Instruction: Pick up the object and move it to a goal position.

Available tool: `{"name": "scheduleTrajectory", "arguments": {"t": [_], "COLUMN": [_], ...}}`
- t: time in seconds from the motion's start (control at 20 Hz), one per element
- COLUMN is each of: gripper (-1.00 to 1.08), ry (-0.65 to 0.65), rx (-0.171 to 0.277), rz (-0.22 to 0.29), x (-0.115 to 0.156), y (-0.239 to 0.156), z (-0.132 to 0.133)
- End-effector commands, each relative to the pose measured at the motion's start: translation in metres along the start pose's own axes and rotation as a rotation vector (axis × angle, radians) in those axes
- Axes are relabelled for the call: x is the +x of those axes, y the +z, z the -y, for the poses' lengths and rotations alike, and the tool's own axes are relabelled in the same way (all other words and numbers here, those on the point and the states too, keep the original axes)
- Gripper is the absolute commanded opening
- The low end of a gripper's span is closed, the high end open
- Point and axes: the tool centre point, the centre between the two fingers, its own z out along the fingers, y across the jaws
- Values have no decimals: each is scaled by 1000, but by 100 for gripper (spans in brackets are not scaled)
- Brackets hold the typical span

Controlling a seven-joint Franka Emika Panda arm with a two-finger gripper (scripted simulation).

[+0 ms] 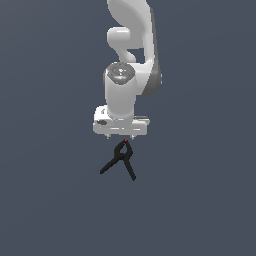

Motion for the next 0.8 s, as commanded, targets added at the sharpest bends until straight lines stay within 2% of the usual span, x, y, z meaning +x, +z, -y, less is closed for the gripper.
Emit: {"name": "scheduleTrajectory", "arguments": {"t": [0.0,0.35,0.75], "gripper": [28,28,28], "ry": [0,-22,4], "rx": [0,14,17], "rz": [0,-13,-4], "x": [0,4,9], "y": [0,-8,-5], "z": [0,14,11]}}
